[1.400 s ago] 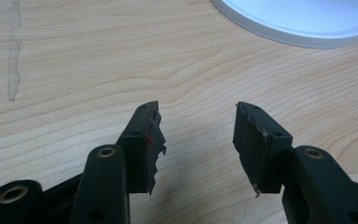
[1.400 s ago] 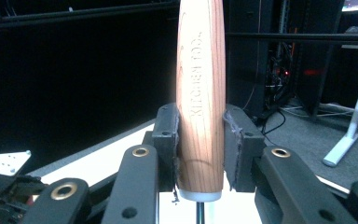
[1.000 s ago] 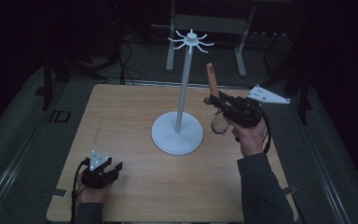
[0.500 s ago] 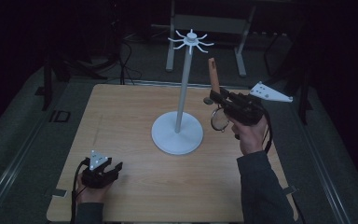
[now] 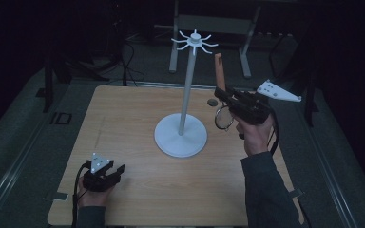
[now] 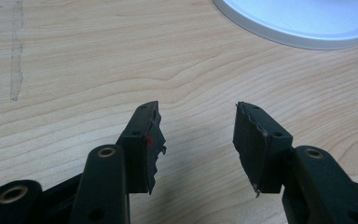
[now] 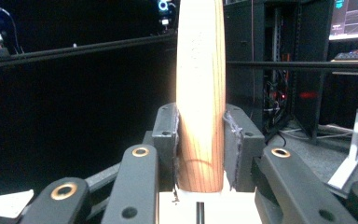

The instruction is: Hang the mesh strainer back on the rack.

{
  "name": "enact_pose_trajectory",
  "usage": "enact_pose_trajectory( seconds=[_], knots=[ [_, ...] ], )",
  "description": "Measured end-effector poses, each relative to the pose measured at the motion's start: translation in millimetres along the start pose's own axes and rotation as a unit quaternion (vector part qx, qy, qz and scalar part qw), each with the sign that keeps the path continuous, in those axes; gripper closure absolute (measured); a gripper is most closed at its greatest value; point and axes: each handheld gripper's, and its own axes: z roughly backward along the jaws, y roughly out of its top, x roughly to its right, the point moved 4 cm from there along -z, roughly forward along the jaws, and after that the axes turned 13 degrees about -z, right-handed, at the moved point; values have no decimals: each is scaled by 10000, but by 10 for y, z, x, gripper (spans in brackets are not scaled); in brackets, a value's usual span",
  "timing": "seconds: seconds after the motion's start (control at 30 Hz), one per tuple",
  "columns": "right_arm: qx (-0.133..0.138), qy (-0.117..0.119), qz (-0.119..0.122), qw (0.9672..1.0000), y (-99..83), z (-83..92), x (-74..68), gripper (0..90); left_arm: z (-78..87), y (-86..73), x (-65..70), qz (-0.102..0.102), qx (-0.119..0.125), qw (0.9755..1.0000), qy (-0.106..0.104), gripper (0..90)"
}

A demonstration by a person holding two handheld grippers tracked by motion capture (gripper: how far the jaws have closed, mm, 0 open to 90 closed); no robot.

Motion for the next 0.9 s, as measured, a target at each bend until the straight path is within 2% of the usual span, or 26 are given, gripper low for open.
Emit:
enact_pose_trajectory(
  seconds=[0.4,0.57,0.9],
  knots=[
    [69,139,12,9999,77,-49,-73,693,1,0,0,21,11,10000,1,514],
    [48,127,50,9999,90,-74,-95,693,4,0,-2,35,25,10000,0,514],
    [34,155,-21,9999,104,-116,-88,693,3,0,-4,41,31,10000,5,514]
  ],
)
